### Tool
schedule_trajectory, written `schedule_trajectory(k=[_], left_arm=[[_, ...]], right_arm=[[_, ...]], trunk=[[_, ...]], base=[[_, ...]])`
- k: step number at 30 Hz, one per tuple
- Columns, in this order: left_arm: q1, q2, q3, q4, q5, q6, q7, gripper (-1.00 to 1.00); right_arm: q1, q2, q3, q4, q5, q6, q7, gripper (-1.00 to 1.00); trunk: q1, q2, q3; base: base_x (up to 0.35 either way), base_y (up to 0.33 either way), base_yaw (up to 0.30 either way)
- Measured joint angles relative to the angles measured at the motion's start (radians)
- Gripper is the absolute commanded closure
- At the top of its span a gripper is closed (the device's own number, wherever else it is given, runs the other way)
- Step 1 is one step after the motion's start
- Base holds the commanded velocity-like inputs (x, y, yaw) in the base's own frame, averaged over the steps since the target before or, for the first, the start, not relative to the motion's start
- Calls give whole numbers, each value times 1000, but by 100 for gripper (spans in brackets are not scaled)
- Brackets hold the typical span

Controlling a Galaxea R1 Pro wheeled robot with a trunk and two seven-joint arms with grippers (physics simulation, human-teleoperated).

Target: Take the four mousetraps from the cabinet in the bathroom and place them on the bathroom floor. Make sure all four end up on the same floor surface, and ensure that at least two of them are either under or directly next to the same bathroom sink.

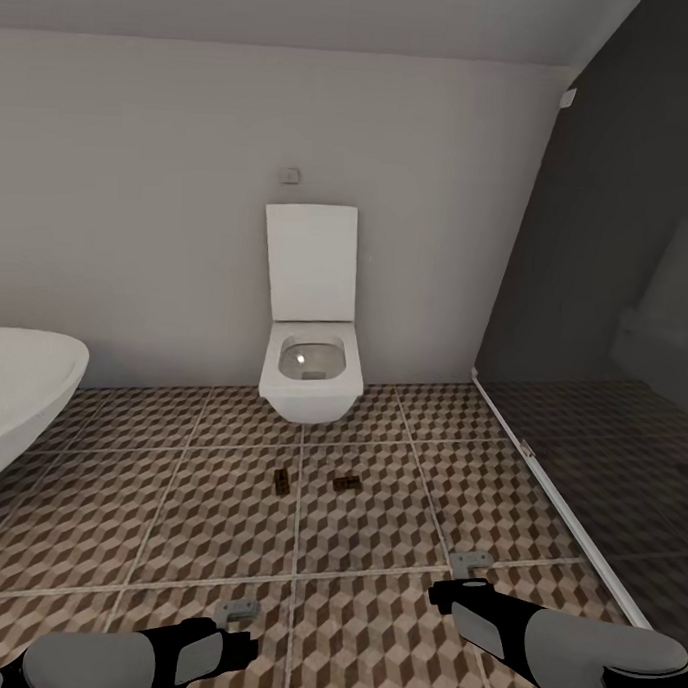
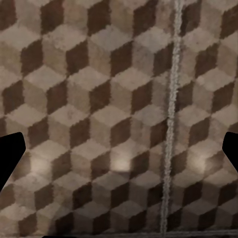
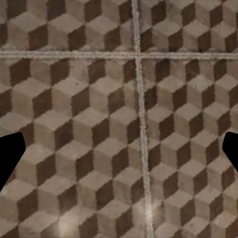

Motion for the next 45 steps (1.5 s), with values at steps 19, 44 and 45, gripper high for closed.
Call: schedule_trajectory(k=[19, 44, 45], left_arm=[[0, 0, 0, 0, 0, 0, 0, -100], [0, 1, 0, 0, 0, 0, 0, -100], [0, 1, 0, 0, 0, 0, 0, -100]], right_arm=[[0, 0, 0, 0, 0, 0, 0, -100], [0, 0, 0, 0, 0, 0, 0, -100], [0, 0, 0, 0, 0, 0, 0, -100]], trunk=[[0, 0, 0], [0, 0, 0], [0, 0, 0]], base=[[0, 0, 0], [0, 0, 0], [0, 0, 0]])
